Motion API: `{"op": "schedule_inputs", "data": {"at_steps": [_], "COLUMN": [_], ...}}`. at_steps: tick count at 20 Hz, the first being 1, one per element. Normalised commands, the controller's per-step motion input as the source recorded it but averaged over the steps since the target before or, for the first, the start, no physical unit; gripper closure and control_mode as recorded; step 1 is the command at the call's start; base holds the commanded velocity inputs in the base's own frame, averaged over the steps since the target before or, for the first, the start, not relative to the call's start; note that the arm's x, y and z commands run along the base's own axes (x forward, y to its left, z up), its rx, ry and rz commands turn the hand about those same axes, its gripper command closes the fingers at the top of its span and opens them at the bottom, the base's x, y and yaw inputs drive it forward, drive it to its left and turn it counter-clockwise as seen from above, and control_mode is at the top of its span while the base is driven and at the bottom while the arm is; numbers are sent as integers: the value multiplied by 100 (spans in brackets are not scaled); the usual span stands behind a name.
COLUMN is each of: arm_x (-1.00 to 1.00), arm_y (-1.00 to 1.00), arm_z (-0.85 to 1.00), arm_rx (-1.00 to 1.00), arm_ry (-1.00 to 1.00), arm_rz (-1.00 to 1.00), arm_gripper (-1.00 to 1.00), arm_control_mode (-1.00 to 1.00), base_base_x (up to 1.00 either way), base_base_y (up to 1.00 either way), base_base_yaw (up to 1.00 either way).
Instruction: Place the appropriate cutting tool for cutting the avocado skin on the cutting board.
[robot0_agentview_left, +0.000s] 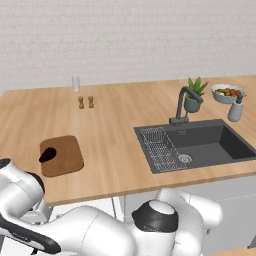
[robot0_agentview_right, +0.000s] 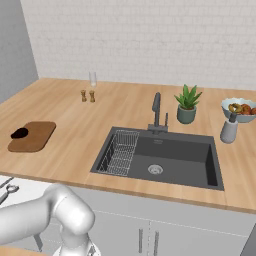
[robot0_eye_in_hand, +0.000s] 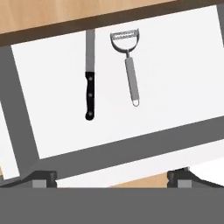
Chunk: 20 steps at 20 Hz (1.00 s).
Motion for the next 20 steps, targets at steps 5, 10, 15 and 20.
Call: {"op": "schedule_inputs", "data": {"at_steps": [5,10,15,20], "arm_x": [3,5,19,20], "arm_y": [-26,-15,0,0], "arm_z": [-56,-60,-35,-34], "arm_rx": [0,0,0,0], "arm_ry": [0,0,0,0], "arm_rz": [1,2,0,0], "arm_gripper": [-100,-100,-100,-100], "arm_control_mode": [-100,-100,-100,-100], "base_base_x": [0,0,0,0], "base_base_y": [0,0,0,0], "base_base_yaw": [0,0,0,0]}}
